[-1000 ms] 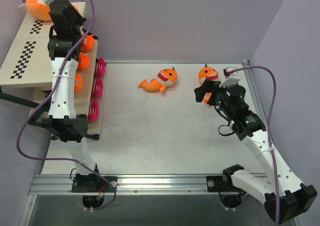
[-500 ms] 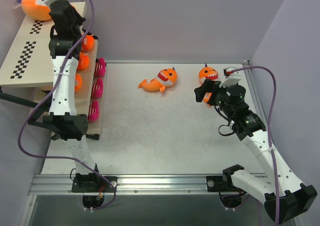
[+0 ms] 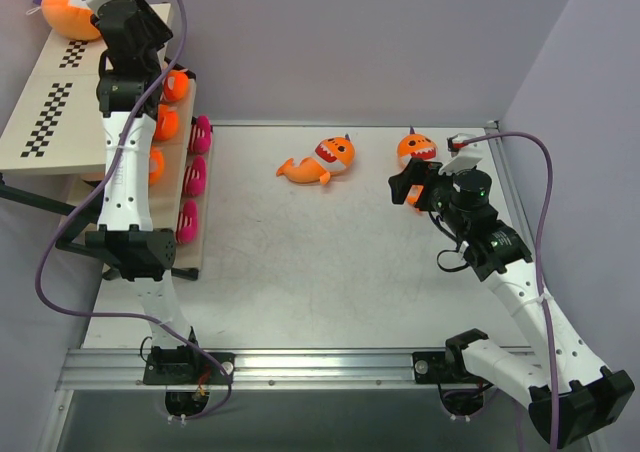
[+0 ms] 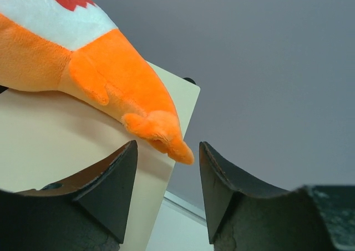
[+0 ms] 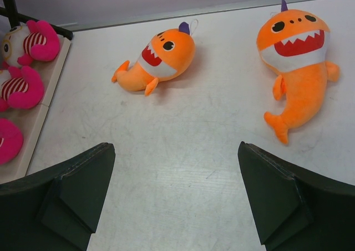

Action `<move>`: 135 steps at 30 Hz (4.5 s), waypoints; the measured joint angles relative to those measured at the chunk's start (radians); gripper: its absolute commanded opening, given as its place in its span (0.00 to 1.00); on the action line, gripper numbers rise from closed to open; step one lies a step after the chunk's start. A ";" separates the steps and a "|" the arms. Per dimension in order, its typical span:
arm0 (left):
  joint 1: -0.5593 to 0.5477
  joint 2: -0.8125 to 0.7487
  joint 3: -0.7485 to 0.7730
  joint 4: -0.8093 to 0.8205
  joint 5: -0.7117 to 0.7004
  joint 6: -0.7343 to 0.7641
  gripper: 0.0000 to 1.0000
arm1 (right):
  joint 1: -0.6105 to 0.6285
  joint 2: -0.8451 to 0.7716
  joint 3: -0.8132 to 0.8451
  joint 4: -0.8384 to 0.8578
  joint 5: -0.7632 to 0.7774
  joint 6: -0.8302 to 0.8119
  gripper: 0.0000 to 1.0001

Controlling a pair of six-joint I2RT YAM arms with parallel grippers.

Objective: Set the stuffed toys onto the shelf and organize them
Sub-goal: Place the stuffed toy onto shelf, then grab a stuffed toy with the right arm, then pass the stuffed toy from the right arm to the left

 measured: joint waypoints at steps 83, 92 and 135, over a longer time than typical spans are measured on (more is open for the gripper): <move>-0.641 -0.736 -1.423 -0.077 0.107 0.278 1.00 | -0.481 1.093 0.220 0.587 -0.315 0.176 0.68; -0.634 -0.736 -1.423 -0.076 0.134 0.270 1.00 | -0.429 1.125 0.276 0.556 -0.320 0.137 0.39; -1.038 -0.963 -1.765 0.427 0.236 0.694 0.99 | 0.109 0.576 0.056 0.264 -0.330 0.406 0.00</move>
